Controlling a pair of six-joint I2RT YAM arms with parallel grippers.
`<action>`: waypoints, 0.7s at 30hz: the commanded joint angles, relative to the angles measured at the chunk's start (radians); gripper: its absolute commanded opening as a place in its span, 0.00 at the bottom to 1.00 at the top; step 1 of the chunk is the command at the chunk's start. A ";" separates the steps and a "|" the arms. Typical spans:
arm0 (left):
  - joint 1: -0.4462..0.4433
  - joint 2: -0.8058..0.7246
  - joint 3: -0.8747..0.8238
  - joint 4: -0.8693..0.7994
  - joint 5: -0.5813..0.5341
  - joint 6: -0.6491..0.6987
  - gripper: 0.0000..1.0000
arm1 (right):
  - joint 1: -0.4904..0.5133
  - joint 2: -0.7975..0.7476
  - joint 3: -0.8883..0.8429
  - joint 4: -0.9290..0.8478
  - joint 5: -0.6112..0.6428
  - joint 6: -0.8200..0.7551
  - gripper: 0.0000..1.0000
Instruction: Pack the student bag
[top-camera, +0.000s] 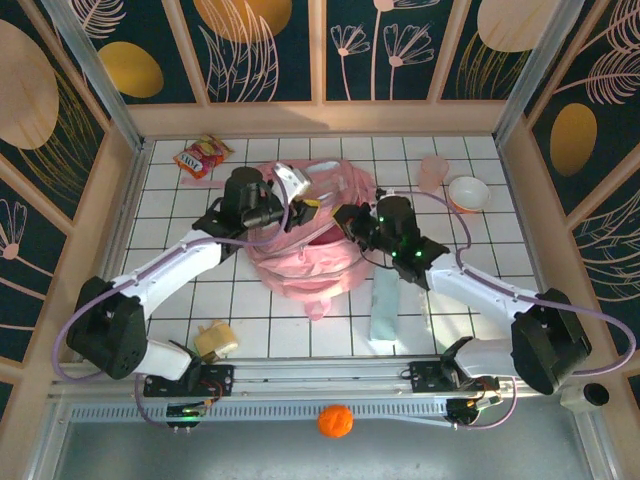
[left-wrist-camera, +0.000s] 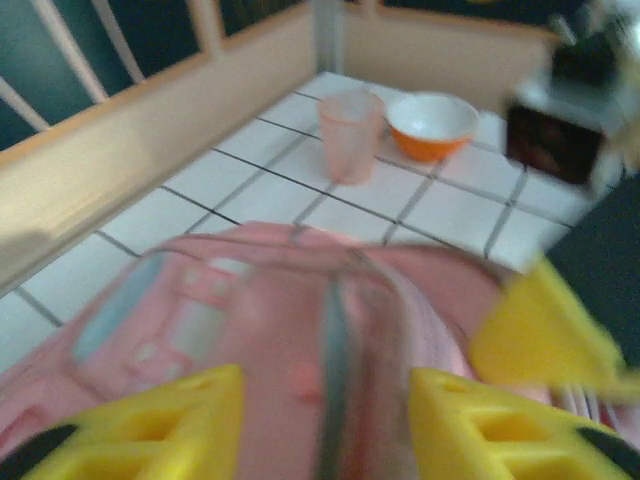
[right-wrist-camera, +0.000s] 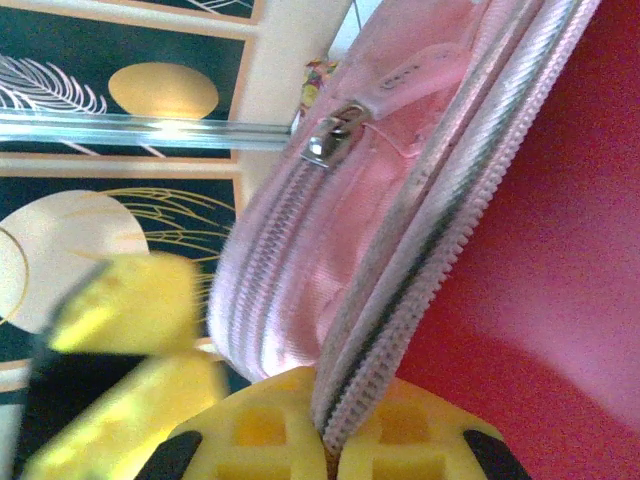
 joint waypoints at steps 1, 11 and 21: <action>0.021 -0.124 0.040 -0.106 -0.068 -0.136 0.56 | 0.056 -0.021 -0.001 0.175 0.170 0.038 0.00; 0.020 -0.397 -0.120 -0.412 -0.224 -0.596 0.53 | 0.145 0.117 0.030 0.355 0.290 0.080 0.00; 0.012 -0.465 -0.314 -0.451 -0.083 -0.754 0.57 | 0.156 0.154 0.079 0.332 0.276 0.067 0.00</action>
